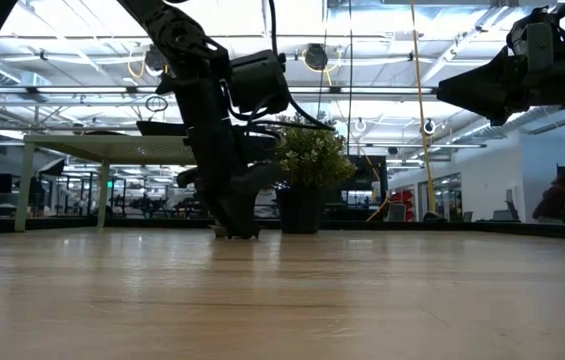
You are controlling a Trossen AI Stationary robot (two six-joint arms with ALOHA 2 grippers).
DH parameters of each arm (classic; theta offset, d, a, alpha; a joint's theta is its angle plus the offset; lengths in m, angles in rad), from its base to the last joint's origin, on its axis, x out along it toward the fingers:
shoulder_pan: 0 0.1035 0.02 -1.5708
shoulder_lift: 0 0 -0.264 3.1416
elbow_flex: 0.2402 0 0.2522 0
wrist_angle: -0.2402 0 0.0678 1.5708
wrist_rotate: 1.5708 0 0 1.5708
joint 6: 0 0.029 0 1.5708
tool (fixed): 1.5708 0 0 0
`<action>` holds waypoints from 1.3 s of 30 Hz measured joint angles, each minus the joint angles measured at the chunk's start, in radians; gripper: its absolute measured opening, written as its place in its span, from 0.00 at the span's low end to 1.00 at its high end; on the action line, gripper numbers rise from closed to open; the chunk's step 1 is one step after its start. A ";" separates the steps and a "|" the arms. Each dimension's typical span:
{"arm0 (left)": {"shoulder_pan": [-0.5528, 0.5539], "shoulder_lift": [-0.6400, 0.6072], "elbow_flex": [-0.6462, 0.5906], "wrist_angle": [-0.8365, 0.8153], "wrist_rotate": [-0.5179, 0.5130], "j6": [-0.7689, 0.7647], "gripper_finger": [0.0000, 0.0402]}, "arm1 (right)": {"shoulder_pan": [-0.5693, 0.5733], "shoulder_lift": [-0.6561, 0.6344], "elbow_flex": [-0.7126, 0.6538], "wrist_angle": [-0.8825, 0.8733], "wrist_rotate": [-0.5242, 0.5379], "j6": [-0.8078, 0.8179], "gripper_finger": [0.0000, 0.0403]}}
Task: Pick & Place Mini shaped plates
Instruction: Stack the square plate on top of the square plate on the shelf
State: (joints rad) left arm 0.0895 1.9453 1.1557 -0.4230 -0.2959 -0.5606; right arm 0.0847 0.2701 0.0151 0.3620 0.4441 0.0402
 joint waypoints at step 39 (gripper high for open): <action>-0.119 -0.360 -0.002 0.175 0.123 0.183 0.01 | 0.000 0.000 0.000 0.000 0.000 0.000 0.36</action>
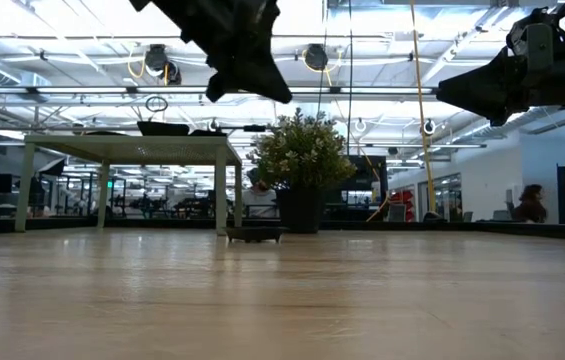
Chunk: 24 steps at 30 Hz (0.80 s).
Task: Pick & Place Mini shaped plates
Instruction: Stack the square plate on top of the square plate on the shelf
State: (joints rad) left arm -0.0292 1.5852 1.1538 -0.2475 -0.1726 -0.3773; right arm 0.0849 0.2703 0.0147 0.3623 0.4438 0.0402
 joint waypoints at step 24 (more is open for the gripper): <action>-0.038 0.294 -0.001 -0.310 -0.005 1.060 0.32 | 0.000 0.017 0.000 0.005 0.000 0.000 0.36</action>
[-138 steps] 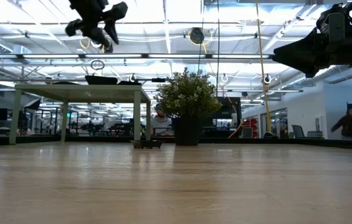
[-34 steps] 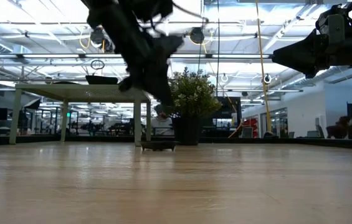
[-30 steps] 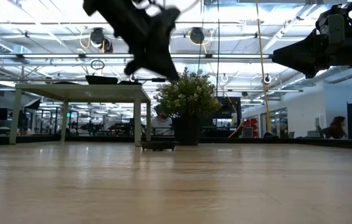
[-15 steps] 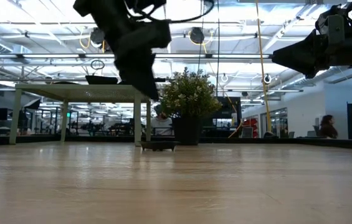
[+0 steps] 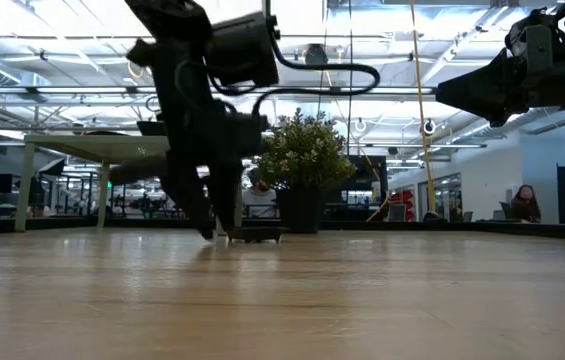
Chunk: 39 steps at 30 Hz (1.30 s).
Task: Pick & Place Mini shaped plates
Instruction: Stack the square plate on top of the square plate on the shelf
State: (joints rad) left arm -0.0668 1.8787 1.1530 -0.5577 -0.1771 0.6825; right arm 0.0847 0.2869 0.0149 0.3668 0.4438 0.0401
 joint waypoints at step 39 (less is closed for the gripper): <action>0.058 0.032 0.000 0.173 0.011 0.022 0.17 | 0.000 0.004 0.000 0.001 0.000 0.000 0.36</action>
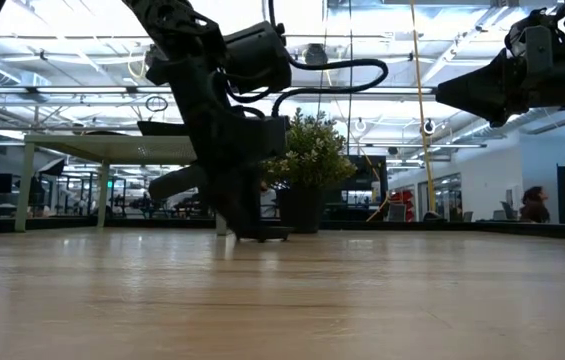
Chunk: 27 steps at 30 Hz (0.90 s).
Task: Pick & Place Mini shaped plates
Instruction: Stack the square plate on top of the square plate on the shelf
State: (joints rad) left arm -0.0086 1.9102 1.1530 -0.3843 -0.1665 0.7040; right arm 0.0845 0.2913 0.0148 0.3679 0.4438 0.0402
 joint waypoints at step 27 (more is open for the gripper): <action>0.058 -0.349 0.089 0.251 -0.073 0.009 0.03 | 0.000 0.000 0.000 -0.003 0.000 0.000 0.36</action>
State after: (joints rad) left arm 0.0491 1.5615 1.2417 -0.1335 -0.2399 0.7133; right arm 0.0847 0.2913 0.0151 0.3651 0.4439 0.0402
